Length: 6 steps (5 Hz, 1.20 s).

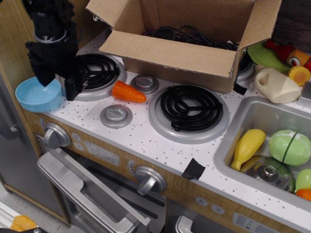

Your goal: Pick up bowl and put in small4fbox

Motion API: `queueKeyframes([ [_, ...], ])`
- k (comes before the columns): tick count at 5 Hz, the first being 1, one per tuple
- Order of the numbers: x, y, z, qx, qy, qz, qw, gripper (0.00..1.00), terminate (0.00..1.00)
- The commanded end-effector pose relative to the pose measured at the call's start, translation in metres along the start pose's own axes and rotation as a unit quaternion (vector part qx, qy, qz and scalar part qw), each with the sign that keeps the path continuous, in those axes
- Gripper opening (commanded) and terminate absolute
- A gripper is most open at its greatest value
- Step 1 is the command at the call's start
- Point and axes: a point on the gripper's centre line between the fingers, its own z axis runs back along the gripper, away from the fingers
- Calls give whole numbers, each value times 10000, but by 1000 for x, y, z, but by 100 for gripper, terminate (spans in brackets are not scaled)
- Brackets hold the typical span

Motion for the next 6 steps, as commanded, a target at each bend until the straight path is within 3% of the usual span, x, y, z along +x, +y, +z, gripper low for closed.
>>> queueKeyframes([
  [1,-5,21,-23,69,-292,-72,9995,100,0],
  [2,-10,22,-41,-167,-459,-28,9988,100,0],
  [3,-8,21,-45,-260,-422,3,9988,0,0],
  [4,-7,20,-41,-317,-388,53,9987,0,0],
  [6,-10,8,13,-10,-117,399,9991,0,0],
])
